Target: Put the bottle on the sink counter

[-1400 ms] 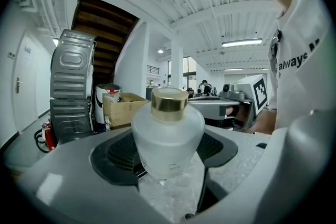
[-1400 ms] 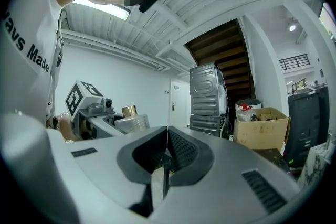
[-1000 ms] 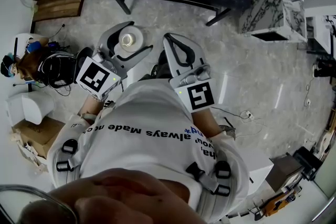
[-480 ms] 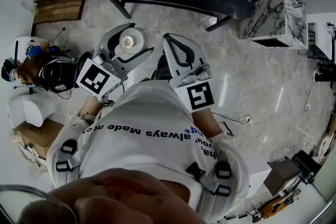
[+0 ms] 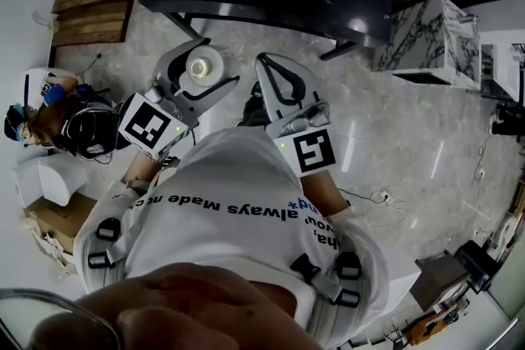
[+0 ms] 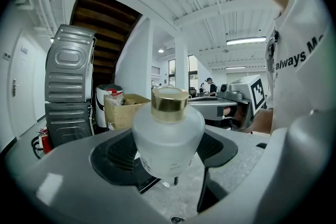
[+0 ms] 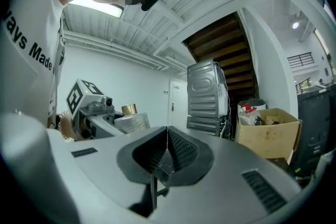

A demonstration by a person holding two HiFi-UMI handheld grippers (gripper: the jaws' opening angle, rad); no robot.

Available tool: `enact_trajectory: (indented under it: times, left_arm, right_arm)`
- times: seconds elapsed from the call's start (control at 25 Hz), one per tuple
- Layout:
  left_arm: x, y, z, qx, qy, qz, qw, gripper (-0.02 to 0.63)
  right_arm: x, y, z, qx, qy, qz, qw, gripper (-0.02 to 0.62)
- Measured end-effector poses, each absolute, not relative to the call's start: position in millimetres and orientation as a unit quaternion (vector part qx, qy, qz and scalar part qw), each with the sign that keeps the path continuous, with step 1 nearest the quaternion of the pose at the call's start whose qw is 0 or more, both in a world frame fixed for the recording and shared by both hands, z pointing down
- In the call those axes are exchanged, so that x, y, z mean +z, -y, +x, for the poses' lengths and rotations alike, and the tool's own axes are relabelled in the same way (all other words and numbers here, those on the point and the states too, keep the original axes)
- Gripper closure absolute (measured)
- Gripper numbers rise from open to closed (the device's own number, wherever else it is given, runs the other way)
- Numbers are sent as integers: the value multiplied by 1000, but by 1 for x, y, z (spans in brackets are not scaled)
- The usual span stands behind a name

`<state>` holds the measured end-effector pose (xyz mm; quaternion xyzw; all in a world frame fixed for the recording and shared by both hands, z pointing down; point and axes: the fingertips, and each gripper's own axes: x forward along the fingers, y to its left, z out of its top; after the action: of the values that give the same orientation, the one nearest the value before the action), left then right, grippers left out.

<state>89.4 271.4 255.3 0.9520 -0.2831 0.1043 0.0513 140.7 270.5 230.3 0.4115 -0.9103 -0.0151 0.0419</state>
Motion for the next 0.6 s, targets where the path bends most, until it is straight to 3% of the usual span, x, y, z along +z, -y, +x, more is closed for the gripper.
enact_trajectory:
  times: [0.6]
  left_arm:
    - [256, -191, 128, 112, 285, 951, 33, 272]
  right_arm:
    - [235, -188, 181, -2, 918, 394, 45, 589]
